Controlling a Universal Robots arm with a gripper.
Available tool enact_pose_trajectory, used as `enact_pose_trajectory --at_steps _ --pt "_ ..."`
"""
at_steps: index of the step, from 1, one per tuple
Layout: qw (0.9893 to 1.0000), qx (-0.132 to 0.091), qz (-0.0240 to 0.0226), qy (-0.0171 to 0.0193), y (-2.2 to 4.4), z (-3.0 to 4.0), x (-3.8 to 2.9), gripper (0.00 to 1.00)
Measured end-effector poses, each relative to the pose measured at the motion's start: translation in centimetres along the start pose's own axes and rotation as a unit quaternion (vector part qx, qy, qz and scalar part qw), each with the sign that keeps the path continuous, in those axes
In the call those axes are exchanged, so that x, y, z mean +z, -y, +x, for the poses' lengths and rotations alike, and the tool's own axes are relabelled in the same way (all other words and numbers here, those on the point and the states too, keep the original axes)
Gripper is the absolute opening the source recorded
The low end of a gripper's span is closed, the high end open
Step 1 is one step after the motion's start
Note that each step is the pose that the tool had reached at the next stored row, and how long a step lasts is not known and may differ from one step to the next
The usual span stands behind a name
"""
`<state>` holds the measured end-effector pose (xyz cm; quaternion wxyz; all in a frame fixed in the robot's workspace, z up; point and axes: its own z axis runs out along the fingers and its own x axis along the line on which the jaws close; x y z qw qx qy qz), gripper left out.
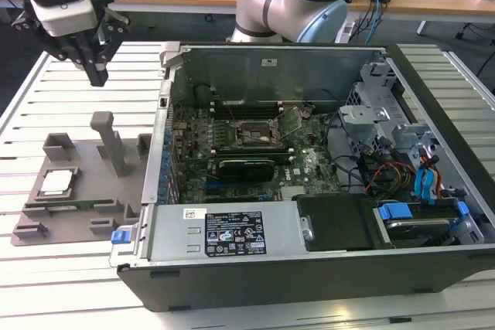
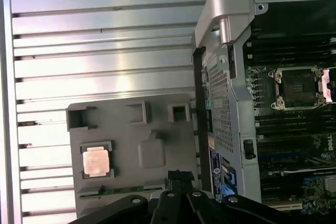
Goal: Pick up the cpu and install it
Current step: 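Reach for the cpu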
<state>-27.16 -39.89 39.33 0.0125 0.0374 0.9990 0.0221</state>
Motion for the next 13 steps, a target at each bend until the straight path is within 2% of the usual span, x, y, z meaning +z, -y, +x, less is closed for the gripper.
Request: enact_pose_trajectory --at_steps 3,10,12,13 --pt "1.0000 0.000 0.0000 0.0000 0.05 0.72 -0.02 0.11" --pt "1.0000 0.000 0.0000 0.0000 0.27 3.58 -0.09 0.11" --pt "1.0000 0.000 0.0000 0.0000 0.30 4.04 -0.10 0.11" --pt "1.0000 0.000 0.0000 0.0000 0.35 4.63 -0.12 0.11"
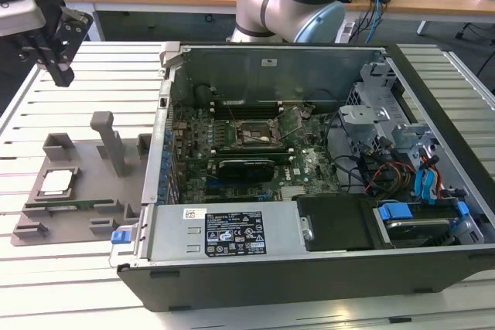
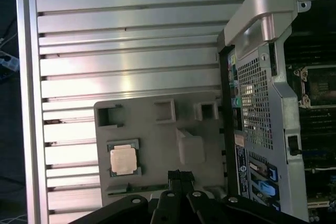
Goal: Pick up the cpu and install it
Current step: 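Reach for the cpu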
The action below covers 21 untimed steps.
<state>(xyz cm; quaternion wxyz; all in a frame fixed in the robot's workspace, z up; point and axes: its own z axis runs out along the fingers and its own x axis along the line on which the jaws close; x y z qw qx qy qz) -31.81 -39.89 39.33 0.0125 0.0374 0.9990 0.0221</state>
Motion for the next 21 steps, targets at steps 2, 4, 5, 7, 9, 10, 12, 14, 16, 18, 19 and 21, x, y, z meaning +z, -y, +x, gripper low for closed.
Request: enact_pose_trajectory --at_steps 2,4,5,7,9,10,12,14,16,18,19,21 --pt "1.0000 0.000 0.0000 0.0000 0.07 1.00 -0.02 0.11" --pt "1.0000 0.000 0.0000 0.0000 0.16 2.19 -0.06 0.11" --pt "1.0000 0.000 0.0000 0.0000 0.18 2.47 -0.07 0.11" --pt "1.0000 0.000 0.0000 0.0000 0.22 2.98 -0.08 0.11" --pt "1.0000 0.000 0.0000 0.0000 0.25 3.42 -0.09 0.11" --pt "1.0000 0.000 0.0000 0.0000 0.28 3.83 -0.11 0.11" --pt "1.0000 0.000 0.0000 0.0000 0.37 4.96 -0.13 0.11" --pt "1.0000 0.000 0.0000 0.0000 0.44 6.07 -0.17 0.11" --pt "1.0000 0.000 0.0000 0.0000 0.50 6.83 -0.18 0.11" --pt "1.0000 0.000 0.0000 0.0000 0.56 7.67 -0.21 0.11" --pt "1.0000 0.000 0.0000 0.0000 0.58 7.86 -0.21 0.11" --pt "1.0000 0.000 0.0000 0.0000 0.62 8.36 -0.22 0.11"
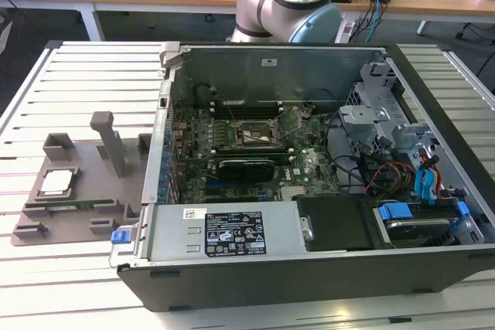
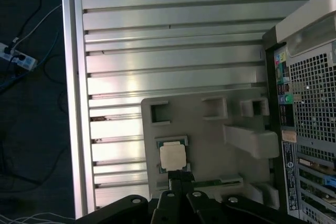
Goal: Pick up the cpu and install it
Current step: 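Reach for the cpu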
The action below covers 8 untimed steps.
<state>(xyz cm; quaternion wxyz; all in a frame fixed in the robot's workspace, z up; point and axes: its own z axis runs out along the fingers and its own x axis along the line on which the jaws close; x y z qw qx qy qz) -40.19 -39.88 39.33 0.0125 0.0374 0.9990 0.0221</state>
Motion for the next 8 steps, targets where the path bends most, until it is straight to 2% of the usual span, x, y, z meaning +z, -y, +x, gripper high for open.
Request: enact_pose_trajectory --at_steps 3,4,8 --pt "1.0000 0.000 0.0000 0.0000 0.08 1.17 -0.03 0.11" --pt "1.0000 0.000 0.0000 0.0000 0.09 1.33 -0.04 0.11" --pt "1.0000 0.000 0.0000 0.0000 0.23 3.22 -0.09 0.11"
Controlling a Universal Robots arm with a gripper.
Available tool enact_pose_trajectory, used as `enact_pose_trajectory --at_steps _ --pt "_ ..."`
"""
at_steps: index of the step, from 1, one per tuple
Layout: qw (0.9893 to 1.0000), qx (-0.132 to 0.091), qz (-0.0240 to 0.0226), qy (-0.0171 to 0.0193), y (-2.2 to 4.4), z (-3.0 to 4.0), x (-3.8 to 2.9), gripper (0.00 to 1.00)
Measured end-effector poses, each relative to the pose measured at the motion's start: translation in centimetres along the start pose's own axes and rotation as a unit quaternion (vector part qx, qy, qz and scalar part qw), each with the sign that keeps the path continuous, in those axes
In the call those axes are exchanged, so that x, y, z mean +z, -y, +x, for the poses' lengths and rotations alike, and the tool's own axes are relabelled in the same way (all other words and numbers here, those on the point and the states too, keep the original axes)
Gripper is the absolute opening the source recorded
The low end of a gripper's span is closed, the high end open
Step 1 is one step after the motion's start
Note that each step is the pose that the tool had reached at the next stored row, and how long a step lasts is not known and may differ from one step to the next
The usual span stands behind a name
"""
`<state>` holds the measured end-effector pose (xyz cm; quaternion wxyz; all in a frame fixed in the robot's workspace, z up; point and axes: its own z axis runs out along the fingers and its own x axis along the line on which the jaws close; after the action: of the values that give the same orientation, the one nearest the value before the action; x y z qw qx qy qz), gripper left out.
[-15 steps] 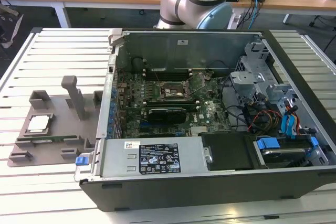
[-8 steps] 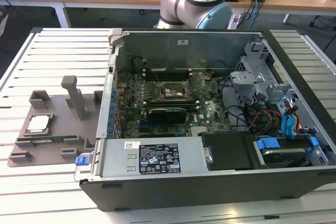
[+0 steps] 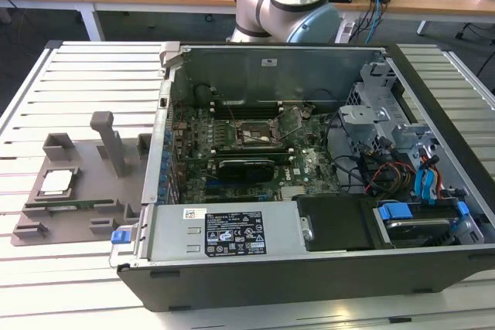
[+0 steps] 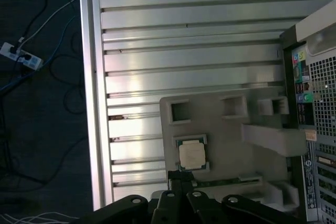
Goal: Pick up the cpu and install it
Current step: 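Reach for the cpu, then pick up the cpu and move it towards the insertion slot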
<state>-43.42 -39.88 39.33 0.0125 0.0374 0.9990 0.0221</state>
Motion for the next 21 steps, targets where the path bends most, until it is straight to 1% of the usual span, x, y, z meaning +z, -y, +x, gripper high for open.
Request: enact_pose_trajectory --at_steps 1,2,18,20,21 --pt "1.0000 0.000 0.0000 0.0000 0.04 0.47 -0.01 0.11" --pt "1.0000 0.000 0.0000 0.0000 0.05 0.69 -0.02 0.11" --pt "1.0000 0.000 0.0000 0.0000 0.07 0.89 -0.02 0.11" --pt "1.0000 0.000 0.0000 0.0000 0.07 0.92 -0.01 0.24" --pt "1.0000 0.000 0.0000 0.0000 0.07 0.95 -0.02 0.42"
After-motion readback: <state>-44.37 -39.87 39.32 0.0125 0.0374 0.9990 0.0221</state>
